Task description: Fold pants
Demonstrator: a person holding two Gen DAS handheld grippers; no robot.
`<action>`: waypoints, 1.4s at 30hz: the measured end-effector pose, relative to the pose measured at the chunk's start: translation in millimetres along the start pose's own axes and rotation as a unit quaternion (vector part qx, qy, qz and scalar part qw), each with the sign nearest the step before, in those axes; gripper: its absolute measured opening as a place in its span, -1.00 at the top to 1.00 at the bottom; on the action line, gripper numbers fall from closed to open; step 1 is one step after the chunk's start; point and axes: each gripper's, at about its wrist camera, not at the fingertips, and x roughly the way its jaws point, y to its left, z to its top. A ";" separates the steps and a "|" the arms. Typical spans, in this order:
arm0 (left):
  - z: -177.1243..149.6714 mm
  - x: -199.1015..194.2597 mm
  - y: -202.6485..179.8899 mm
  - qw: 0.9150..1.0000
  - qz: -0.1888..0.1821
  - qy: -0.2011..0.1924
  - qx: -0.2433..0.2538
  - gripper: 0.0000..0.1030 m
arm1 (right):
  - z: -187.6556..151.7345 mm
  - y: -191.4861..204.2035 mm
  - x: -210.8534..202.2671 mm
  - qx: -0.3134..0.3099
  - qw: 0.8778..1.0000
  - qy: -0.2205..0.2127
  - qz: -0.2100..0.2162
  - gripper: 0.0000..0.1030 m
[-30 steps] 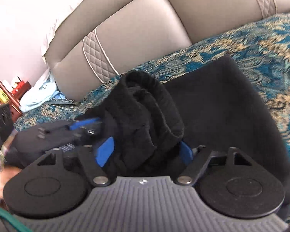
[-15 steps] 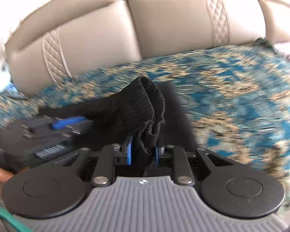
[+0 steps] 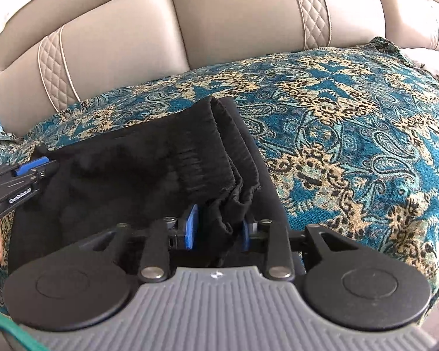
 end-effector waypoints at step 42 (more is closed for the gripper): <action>14.1 -34.2 58.2 0.982 0.005 0.064 -0.180 -0.20 | 28.6 -23.6 23.7 -0.024 0.991 -0.114 0.064 -1.00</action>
